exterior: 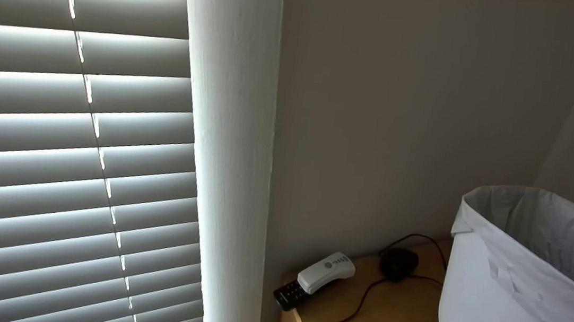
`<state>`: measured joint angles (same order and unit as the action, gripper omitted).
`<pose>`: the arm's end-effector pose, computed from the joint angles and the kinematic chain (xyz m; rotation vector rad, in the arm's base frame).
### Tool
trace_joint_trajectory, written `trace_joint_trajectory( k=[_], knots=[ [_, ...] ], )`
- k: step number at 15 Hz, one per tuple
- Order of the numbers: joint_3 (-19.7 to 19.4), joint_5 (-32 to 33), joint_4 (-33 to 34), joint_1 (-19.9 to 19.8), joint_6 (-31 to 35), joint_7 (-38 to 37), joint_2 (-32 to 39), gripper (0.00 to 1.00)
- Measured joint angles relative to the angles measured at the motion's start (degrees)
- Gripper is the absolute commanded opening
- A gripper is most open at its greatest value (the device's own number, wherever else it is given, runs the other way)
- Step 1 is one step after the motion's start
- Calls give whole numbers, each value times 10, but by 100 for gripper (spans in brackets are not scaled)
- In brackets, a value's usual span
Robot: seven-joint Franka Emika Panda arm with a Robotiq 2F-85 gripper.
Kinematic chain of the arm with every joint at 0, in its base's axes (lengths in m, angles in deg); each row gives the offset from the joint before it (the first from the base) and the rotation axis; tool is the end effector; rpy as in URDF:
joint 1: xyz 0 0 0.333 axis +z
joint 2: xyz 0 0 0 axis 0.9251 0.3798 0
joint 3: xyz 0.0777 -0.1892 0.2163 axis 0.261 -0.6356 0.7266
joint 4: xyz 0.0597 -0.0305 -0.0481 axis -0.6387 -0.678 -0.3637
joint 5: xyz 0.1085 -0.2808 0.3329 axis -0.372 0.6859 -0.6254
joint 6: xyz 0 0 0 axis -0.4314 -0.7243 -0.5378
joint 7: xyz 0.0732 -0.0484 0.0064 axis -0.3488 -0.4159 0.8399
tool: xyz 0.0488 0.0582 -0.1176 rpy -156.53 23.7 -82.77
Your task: Remove the snacks packet from the waste bin and drop it on the table on top of the orange dice
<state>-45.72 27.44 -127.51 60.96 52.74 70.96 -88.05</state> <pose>0.3690 -0.1718 0.5333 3.0694 -0.0130 0.1685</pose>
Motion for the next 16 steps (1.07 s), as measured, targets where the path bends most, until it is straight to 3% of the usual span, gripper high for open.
trace_joint_trajectory(
  k=[6,16],
  knots=[
    [-50,25,30,2,80,128,37,100],
    [-53,25,46,8,82,139,54,100]
  ],
)
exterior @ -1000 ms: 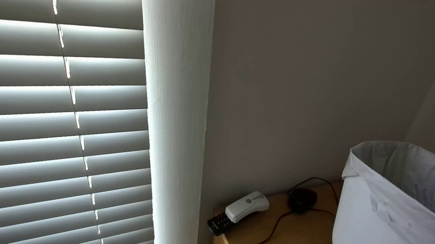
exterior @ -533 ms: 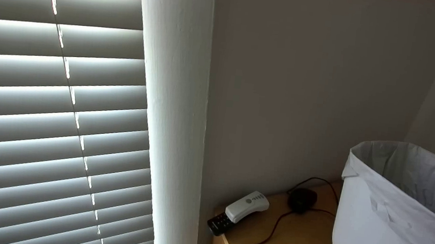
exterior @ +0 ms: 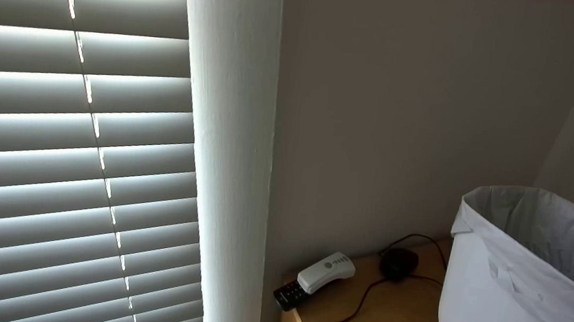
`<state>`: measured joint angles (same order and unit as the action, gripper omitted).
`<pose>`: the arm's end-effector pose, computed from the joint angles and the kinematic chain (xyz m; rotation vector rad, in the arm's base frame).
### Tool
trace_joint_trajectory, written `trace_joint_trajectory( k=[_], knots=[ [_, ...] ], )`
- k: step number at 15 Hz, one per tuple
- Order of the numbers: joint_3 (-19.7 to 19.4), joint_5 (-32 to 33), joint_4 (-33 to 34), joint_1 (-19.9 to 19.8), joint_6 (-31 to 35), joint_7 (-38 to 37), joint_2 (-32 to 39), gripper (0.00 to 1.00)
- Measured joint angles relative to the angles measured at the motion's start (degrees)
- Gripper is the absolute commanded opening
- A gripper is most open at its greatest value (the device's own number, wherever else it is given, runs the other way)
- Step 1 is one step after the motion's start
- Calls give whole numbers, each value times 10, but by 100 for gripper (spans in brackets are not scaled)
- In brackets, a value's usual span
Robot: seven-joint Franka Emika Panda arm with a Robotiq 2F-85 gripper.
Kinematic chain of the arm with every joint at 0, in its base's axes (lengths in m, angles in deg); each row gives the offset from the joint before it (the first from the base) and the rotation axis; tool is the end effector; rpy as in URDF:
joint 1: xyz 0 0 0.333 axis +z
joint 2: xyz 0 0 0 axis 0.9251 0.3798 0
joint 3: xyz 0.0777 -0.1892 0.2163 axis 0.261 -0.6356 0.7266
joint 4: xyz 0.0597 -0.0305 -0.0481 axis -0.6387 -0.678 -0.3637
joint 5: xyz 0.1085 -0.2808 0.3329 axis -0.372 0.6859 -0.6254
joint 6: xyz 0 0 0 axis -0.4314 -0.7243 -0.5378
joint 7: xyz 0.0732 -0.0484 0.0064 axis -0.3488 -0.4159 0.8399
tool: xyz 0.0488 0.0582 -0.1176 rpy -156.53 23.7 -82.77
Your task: Remove the snacks packet from the waste bin and drop it on the table on top of the orange dice
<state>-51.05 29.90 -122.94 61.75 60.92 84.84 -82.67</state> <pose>0.3932 -0.2269 0.5458 2.9818 0.2529 0.3056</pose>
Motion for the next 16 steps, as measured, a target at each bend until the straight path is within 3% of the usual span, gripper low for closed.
trace_joint_trajectory(
  k=[10,16],
  knots=[
    [45,-85,-38,49,61,-26,35,100],
    [49,-86,-33,47,62,-26,44,100]
  ],
)
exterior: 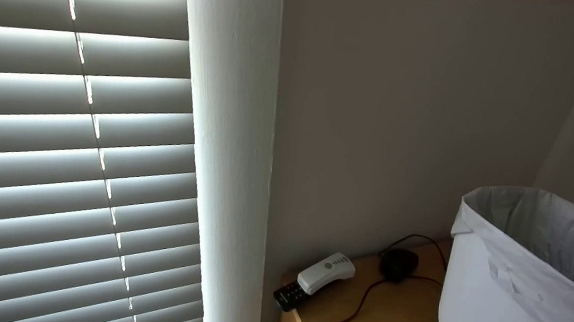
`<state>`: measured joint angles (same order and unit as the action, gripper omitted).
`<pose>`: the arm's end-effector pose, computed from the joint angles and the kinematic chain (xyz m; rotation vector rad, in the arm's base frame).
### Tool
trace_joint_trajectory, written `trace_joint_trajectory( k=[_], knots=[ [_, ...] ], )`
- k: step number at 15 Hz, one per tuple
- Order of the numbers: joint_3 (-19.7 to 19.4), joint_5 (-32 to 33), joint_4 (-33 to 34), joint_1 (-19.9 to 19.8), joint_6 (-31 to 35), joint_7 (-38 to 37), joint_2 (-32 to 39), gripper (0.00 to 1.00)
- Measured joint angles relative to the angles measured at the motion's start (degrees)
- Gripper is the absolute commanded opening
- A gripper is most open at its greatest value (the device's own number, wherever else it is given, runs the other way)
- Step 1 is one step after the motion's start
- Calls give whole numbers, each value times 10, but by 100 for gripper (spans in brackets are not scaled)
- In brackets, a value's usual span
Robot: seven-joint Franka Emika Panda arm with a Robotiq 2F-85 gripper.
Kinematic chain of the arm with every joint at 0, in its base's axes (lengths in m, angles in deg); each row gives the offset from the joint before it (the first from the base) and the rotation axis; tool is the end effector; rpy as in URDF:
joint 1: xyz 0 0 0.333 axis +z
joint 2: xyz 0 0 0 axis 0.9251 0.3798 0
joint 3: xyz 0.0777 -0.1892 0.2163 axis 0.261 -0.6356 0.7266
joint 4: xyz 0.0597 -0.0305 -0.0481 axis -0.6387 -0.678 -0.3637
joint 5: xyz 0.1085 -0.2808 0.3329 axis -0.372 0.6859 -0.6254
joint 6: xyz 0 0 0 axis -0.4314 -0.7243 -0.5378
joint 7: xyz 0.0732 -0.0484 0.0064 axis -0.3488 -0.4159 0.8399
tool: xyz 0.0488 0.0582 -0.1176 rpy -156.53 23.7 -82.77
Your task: Remove the snacks packet from the waste bin and drop it on the table on top of the orange dice
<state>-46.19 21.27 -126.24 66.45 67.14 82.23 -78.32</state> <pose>0.4483 -0.1370 0.5016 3.0650 0.3895 0.3589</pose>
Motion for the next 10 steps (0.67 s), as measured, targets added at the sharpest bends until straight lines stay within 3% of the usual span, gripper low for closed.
trace_joint_trajectory(
  k=[10],
  knots=[
    [23,-68,-7,34,-50,8,83,100]
  ],
)
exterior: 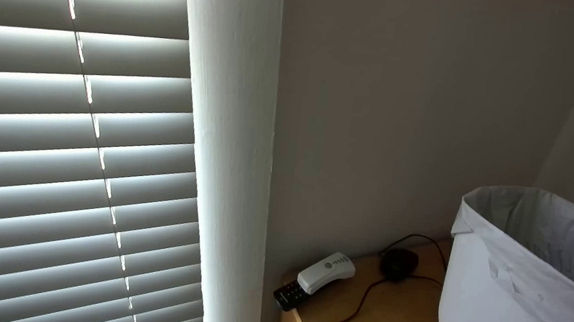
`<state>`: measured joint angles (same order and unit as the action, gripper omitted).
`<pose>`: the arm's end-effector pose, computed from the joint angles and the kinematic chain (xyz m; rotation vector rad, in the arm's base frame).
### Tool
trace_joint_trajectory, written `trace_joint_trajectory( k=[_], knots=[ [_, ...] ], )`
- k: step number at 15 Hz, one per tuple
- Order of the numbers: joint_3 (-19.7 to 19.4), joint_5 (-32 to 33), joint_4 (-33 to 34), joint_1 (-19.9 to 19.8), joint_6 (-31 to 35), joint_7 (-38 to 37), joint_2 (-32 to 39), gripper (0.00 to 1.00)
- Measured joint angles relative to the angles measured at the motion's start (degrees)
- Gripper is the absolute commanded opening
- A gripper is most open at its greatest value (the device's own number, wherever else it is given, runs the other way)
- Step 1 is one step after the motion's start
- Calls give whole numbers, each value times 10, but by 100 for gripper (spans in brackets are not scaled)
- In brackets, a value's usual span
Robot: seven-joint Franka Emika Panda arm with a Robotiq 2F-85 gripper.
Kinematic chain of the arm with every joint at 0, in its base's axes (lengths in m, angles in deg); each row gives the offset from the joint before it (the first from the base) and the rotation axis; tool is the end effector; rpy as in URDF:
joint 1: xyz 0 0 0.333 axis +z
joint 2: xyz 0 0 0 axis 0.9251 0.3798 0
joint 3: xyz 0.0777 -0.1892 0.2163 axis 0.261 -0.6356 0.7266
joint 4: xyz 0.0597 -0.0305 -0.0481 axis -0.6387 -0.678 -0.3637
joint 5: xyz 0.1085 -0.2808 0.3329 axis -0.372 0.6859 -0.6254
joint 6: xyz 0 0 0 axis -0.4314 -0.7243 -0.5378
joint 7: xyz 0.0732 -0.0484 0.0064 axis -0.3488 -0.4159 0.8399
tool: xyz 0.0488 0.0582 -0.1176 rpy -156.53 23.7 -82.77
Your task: Remove the snacks packet from the waste bin and drop it on the table on top of the orange dice
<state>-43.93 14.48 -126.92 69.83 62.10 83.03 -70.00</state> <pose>0.4661 -0.0765 0.4228 -2.9893 -0.4872 -0.0354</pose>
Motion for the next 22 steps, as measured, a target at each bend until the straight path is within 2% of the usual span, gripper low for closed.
trace_joint_trajectory(
  k=[4,13,22],
  knots=[
    [12,0,-8,0,-6,0,35,100],
    [19,0,-9,-4,1,-14,46,100],
    [40,1,-51,-6,151,-34,88,100]
  ],
)
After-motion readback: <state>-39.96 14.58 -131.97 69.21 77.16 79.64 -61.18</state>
